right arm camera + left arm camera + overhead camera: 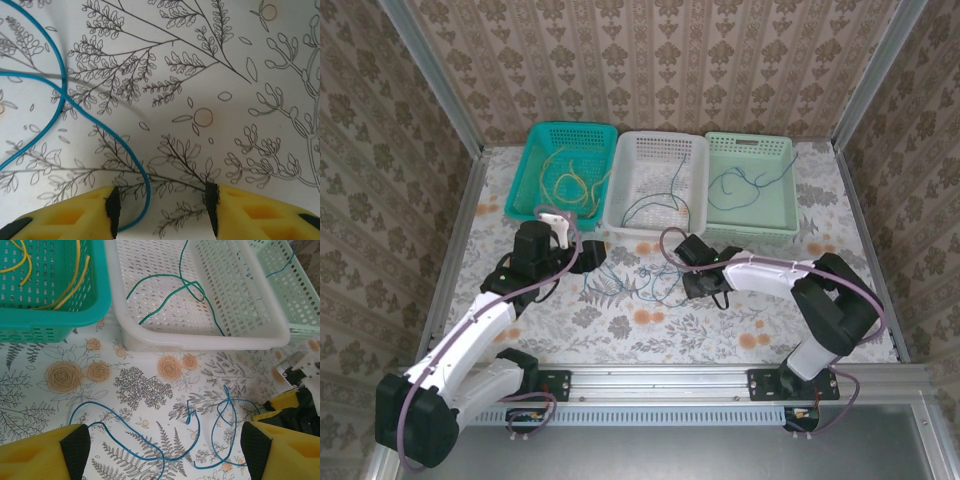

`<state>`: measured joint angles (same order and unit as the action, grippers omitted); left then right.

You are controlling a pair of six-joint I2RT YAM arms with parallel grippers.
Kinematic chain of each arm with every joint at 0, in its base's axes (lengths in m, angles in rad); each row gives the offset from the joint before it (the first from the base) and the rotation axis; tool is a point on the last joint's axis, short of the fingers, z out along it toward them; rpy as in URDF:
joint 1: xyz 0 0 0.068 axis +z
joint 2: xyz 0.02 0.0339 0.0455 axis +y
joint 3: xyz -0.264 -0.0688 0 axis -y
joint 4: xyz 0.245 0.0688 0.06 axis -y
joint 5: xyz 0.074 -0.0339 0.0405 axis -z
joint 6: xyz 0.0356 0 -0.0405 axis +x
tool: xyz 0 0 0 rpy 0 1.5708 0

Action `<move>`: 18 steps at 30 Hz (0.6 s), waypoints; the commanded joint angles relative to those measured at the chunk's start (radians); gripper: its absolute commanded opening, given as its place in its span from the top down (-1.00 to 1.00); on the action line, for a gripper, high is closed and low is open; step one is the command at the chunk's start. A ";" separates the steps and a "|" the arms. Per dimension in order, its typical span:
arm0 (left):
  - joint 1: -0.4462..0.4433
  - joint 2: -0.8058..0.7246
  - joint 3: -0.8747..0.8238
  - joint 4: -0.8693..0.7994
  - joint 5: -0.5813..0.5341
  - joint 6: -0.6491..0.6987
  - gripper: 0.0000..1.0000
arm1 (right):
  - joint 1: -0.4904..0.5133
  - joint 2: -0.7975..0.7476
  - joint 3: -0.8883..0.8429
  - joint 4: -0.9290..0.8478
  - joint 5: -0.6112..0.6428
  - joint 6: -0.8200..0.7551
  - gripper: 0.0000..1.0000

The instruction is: Untangle the cables

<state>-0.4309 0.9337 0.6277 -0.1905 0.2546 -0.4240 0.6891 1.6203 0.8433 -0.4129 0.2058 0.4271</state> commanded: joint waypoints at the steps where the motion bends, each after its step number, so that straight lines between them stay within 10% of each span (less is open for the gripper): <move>1: 0.004 -0.024 -0.013 0.008 0.014 -0.010 -0.64 | 0.001 0.053 0.046 0.039 0.038 -0.025 0.06; 11: 0.006 -0.045 -0.018 0.000 0.003 -0.003 -0.64 | -0.012 0.053 -0.006 0.074 0.013 -0.010 0.98; 18: 0.005 -0.050 -0.012 -0.014 0.013 0.024 -0.64 | -0.013 -0.220 0.004 0.005 -0.017 -0.042 1.00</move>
<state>-0.4301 0.9024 0.6163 -0.1959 0.2543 -0.4240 0.6807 1.5391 0.8349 -0.3714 0.2085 0.4107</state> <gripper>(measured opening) 0.822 0.050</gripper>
